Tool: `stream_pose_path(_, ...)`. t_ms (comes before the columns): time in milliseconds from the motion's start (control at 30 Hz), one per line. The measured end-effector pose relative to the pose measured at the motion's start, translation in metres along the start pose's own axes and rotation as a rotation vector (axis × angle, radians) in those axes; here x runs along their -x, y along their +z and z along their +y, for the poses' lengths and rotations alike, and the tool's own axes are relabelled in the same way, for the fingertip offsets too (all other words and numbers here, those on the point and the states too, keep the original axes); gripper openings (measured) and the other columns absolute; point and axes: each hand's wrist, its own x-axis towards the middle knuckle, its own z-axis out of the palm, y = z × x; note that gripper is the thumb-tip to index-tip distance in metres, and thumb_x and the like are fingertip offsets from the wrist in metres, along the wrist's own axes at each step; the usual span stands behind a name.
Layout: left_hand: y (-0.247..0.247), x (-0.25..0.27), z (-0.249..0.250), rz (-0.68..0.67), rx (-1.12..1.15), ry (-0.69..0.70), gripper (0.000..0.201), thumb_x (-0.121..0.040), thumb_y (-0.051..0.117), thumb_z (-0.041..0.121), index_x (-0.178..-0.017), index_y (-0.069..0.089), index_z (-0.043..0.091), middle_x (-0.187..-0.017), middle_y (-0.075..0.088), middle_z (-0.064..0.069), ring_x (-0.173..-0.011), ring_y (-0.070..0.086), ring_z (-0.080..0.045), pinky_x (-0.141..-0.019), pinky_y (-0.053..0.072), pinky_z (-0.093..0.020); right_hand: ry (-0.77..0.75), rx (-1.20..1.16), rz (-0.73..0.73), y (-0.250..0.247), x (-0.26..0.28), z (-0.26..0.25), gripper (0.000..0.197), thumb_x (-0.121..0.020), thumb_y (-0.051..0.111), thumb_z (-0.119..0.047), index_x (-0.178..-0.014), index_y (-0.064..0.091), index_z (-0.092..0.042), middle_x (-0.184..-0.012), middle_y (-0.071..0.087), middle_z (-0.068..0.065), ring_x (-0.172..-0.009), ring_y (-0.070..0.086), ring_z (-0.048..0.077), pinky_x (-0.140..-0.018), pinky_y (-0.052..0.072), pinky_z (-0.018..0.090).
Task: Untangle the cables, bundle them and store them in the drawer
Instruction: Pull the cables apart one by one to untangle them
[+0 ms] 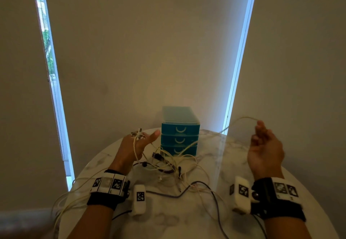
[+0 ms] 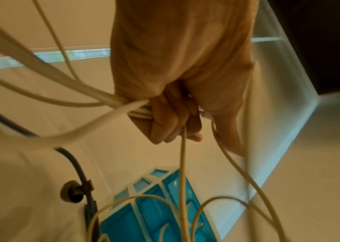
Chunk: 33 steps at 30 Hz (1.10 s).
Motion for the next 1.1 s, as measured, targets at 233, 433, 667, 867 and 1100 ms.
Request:
stream_pose_path(233,-0.034,-0.009,-0.005,-0.151,0.543,-0.076,0.074,-0.063,0.091,0.020,-0.131,0.060,0.019,-0.071,0.051,0.004,-0.056,0.040,-0.008,-0.046,0.035,-0.021,-0.169,-0.124,0.174,0.034,-0.008,-0.031,0.036,-0.112,0.033,-0.016,-0.134,0.061,-0.009,-0.125,0.076,-0.001,-0.104,0.079,0.013,-0.073,0.057,0.019)
stream_pose_path(433,-0.055,-0.010,-0.006,0.232,0.896,-0.016,0.020,-0.090,0.056,0.004,-0.080,0.058,0.022,-0.063,0.045,0.005,-0.045,0.029,-0.009,-0.041,0.020,-0.023,-0.286,-0.061,0.259,0.061,0.002,-0.030,0.033,-0.112,0.029,-0.024,-0.126,0.058,-0.022,-0.122,0.075,-0.010,-0.096,0.079,0.008,-0.073,0.059,0.023)
stream_pose_path(667,-0.045,-0.014,0.016,0.315,1.101,0.175,0.041,-0.099,0.063,0.014,-0.064,0.045,0.025,-0.056,0.039,0.009,-0.042,0.022,-0.007,-0.042,0.018,-0.023,-0.282,-0.119,0.129,0.137,0.022,0.013,0.030,-0.107,0.035,-0.021,-0.134,0.046,-0.015,-0.123,0.075,-0.008,-0.092,0.078,0.012,-0.075,0.055,0.030)
stream_pose_path(867,-0.041,-0.007,0.038,0.457,0.954,0.287,0.051,-0.102,0.071,0.028,-0.059,0.043,0.029,-0.050,0.031,0.011,-0.040,0.023,-0.006,-0.040,0.019,-0.023,0.542,0.454,-0.985,0.268,0.092,0.063,0.044,-0.115,0.045,-0.027,-0.155,0.038,-0.010,-0.163,0.046,0.014,-0.129,0.067,0.036,-0.107,0.057,0.049)
stream_pose_path(1100,-0.019,0.002,0.048,0.457,0.604,0.286,0.045,-0.097,0.078,0.032,-0.062,0.051,0.027,-0.055,0.045,0.004,-0.049,0.035,-0.012,-0.050,0.033,-0.029,0.597,0.682,-1.103,0.180,0.083,0.077,0.046,-0.115,0.039,-0.036,-0.150,0.051,-0.009,-0.140,0.071,0.008,-0.128,0.069,0.028,-0.107,0.056,0.040)
